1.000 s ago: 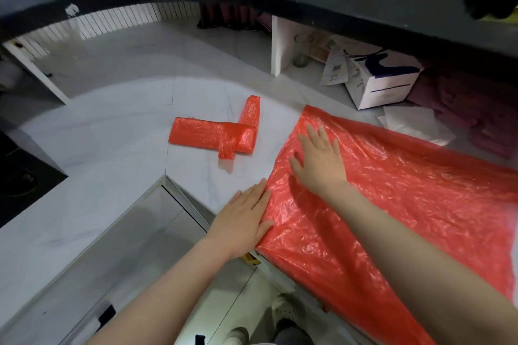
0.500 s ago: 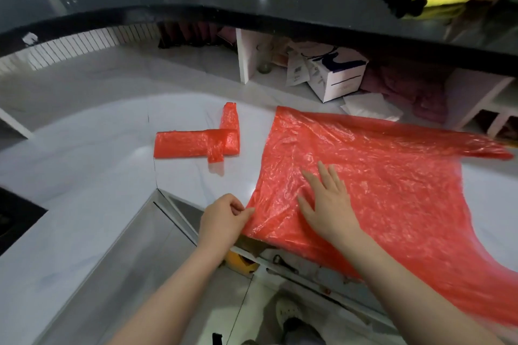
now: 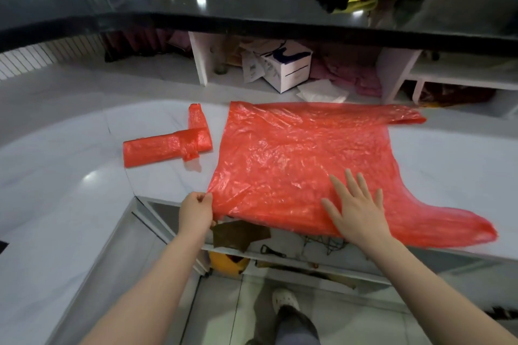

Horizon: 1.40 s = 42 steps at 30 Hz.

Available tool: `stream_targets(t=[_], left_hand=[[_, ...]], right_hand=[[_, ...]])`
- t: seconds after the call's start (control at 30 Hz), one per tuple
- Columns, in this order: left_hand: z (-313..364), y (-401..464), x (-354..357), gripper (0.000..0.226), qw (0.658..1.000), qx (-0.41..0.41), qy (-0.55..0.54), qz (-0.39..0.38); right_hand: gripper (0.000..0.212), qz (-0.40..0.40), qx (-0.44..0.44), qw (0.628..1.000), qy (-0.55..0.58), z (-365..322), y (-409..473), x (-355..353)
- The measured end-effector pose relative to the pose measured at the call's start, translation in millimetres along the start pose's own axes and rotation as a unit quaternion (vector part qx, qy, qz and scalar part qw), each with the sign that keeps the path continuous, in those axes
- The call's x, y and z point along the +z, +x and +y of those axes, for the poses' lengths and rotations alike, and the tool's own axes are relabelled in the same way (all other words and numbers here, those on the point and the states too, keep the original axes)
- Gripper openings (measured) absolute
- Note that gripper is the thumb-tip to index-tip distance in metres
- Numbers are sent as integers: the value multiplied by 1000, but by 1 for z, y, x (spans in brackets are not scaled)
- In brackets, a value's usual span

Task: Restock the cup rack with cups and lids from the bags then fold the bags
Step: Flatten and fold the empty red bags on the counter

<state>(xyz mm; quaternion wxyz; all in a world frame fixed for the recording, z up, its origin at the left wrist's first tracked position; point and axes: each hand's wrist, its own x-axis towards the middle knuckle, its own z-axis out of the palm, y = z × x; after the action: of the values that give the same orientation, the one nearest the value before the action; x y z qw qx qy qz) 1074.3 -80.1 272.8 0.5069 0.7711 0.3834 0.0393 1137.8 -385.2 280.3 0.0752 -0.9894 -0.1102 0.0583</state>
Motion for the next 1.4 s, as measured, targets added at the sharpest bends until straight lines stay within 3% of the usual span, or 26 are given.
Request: stream_targets(t=[0.1, 0.4, 0.53, 0.6, 0.67, 0.8, 0.93, 1.1, 1.3, 1.4], left_hand=[[-4, 0, -8, 25, 999, -25, -33, -14], [-5, -18, -10, 34, 998, 46, 36, 15], [-2, -19, -11, 30, 999, 34, 5, -14], [-3, -18, -14, 30, 1000, 15, -13, -11], [-4, -19, -8, 25, 999, -2, -37, 12], [-2, -31, 11, 19, 993, -19, -106, 58], [-8, -49, 27, 33, 985, -35, -144, 86], [-14, -63, 37, 37, 968, -79, -221, 85], [-15, -75, 48, 33, 956, -116, -267, 34], [-15, -80, 52, 29, 961, -125, -248, -13]], right_hand=[[84, -45, 26, 999, -16, 20, -13, 11], [66, -54, -4, 999, 5, 33, 3, 3], [44, 111, -93, 983, 111, 53, -16, -20], [38, 191, -98, 966, 147, 71, -32, -23], [42, 243, -60, 955, 158, 98, -48, -20], [28, 285, 14, 943, 174, 137, -71, -16], [36, 339, 124, 904, 231, 165, -77, -16], [61, 248, 253, 885, 302, 196, -77, -19], [69, 199, 215, 883, 365, 205, -55, -39], [61, 209, 211, 883, 363, 209, -47, -41]])
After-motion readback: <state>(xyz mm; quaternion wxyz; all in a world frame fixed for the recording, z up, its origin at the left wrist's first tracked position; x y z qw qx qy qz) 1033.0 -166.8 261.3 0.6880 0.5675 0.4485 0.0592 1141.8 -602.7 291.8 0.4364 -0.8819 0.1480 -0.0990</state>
